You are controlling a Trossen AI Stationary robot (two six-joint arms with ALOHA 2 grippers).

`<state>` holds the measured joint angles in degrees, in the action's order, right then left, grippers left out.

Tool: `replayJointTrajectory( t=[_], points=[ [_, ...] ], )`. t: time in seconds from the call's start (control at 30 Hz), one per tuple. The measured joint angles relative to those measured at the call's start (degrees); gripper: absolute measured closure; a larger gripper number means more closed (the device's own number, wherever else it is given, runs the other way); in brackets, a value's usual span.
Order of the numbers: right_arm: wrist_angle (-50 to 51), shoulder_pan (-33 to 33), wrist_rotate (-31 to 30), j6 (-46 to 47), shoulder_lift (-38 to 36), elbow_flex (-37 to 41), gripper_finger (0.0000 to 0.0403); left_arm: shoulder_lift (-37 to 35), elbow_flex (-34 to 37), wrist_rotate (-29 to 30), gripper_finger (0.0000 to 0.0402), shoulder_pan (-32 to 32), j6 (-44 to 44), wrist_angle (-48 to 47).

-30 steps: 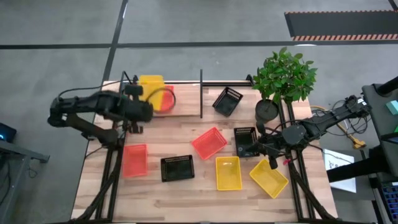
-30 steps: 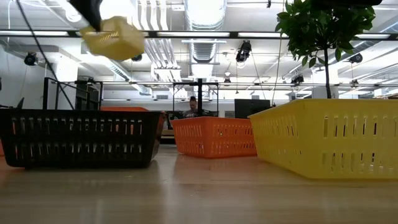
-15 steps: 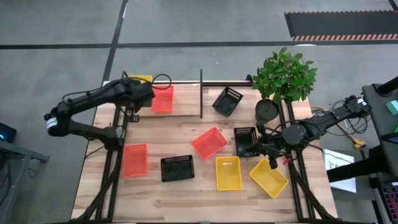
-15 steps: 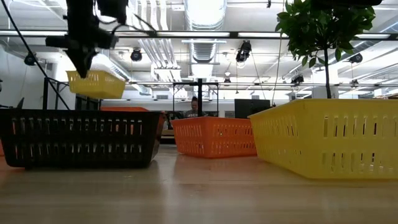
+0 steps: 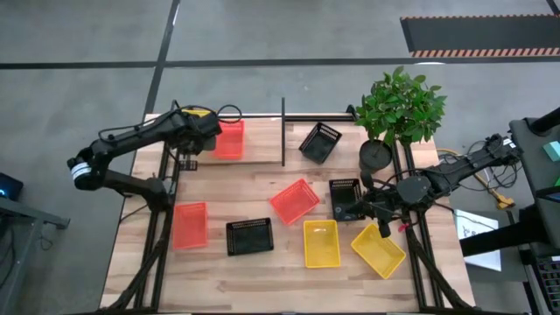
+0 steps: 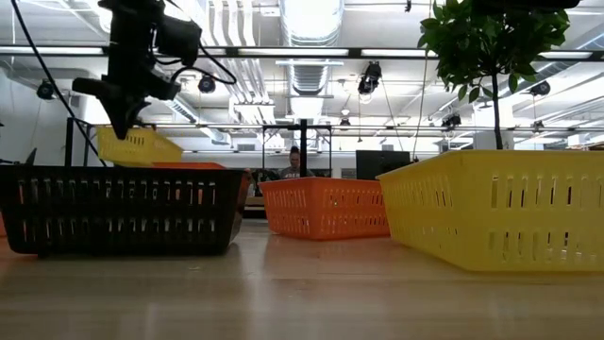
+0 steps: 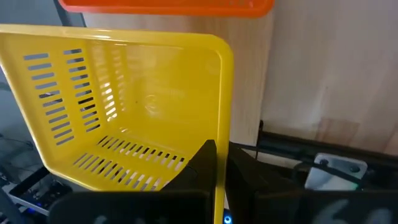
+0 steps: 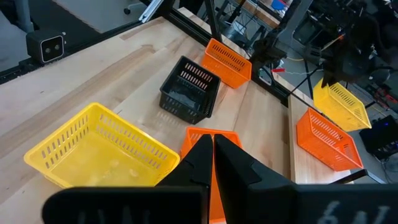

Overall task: Stack baskets on shelf by color
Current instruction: Put the left yellow bin on the shelf

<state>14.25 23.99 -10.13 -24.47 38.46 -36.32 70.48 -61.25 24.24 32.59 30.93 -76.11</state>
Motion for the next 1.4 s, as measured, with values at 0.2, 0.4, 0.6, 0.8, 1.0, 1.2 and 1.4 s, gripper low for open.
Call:
replayJointTrajectory(
  t=[0.2,0.4,0.6,0.8,1.0,1.2,1.4],
  points=[
    [0.01,0.00,0.00,0.00,0.00,0.00,0.0394,0.00,1.68,-0.04,0.0401,0.08,1.29,1.70],
    [0.01,0.00,0.00,0.02,0.00,0.00,0.0394,0.00,3.89,-0.09,0.0401,0.10,1.41,3.16],
    [0.01,0.00,0.01,0.23,0.00,0.00,0.0394,0.00,4.59,-0.12,0.0401,0.10,1.41,5.09],
    [0.01,0.00,0.00,0.48,0.00,0.00,0.0394,0.00,6.87,-0.12,0.0401,0.10,1.43,5.50],
    [0.01,0.00,0.02,0.48,0.00,0.00,0.0394,0.00,9.08,-0.10,0.0401,0.08,1.45,5.70],
    [0.01,0.00,0.02,0.48,0.00,0.00,0.0394,0.00,9.19,-0.08,0.0392,0.08,1.48,7.11],
    [0.01,0.01,0.00,0.48,0.00,0.00,0.0394,0.00,9.19,-0.02,0.0355,0.08,1.50,7.66]
  ],
)
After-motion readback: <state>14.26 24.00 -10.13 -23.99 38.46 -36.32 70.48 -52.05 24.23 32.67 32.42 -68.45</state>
